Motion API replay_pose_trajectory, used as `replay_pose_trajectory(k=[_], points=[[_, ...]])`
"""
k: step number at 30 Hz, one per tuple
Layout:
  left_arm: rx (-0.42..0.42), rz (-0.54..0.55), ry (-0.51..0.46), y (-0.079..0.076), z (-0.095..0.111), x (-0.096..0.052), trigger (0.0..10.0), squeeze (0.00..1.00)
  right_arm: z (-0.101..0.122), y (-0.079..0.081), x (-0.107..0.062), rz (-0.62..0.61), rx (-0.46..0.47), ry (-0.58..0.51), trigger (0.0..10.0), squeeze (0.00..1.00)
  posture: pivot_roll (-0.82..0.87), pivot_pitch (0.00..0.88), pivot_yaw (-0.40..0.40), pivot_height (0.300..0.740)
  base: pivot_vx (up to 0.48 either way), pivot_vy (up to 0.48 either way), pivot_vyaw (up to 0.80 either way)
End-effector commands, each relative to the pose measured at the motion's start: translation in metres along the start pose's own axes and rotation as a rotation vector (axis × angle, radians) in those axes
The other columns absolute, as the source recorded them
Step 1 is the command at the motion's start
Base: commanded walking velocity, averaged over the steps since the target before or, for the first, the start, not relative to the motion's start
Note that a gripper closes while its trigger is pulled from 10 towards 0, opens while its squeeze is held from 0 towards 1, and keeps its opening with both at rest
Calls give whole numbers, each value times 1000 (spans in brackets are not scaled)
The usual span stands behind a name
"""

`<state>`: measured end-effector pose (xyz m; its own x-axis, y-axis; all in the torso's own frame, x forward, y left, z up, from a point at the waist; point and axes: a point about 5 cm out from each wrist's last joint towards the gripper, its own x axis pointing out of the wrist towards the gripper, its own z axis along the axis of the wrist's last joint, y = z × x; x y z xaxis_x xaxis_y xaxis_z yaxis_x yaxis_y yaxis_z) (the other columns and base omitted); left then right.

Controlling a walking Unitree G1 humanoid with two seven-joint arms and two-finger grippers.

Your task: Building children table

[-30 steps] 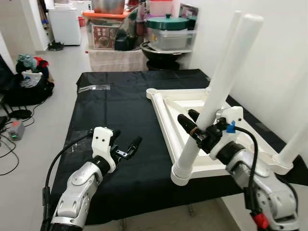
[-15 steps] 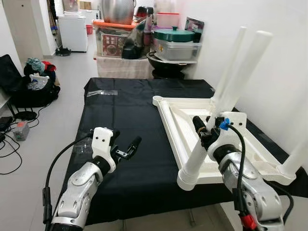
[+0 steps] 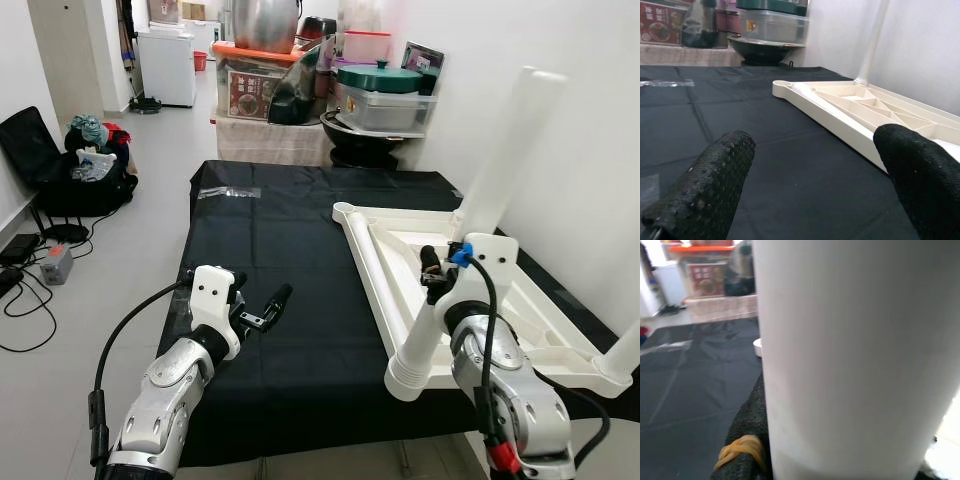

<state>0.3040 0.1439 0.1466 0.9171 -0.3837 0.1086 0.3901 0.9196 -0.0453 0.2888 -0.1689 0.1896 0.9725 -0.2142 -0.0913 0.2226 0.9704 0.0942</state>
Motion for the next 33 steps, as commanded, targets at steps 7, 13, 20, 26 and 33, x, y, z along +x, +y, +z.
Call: replay_pose_trajectory(k=[7,13,20,26,33], points=[[9,7,37,1,-7,-1,10000,0,-66,-54,-4,-378,-112,308,10000,0,34,0,-83,740,0,0,0],[12,8,37,1,-7,-1,10000,0,-62,-52,-5,-387,-131,276,10000,0,34,0,-80,740,0,0,0],[13,10,38,1,-7,-1,10000,0,-59,-45,-7,-372,-160,250,10000,0,34,0,-79,740,0,0,0],[12,12,40,1,-7,-1,10000,0,-59,-47,-8,-401,-149,249,10000,0,34,0,-82,740,0,0,0],[13,14,42,2,-8,-1,10000,0,-55,-49,-9,-431,-107,227,10000,0,34,0,-82,740,0,0,0]])
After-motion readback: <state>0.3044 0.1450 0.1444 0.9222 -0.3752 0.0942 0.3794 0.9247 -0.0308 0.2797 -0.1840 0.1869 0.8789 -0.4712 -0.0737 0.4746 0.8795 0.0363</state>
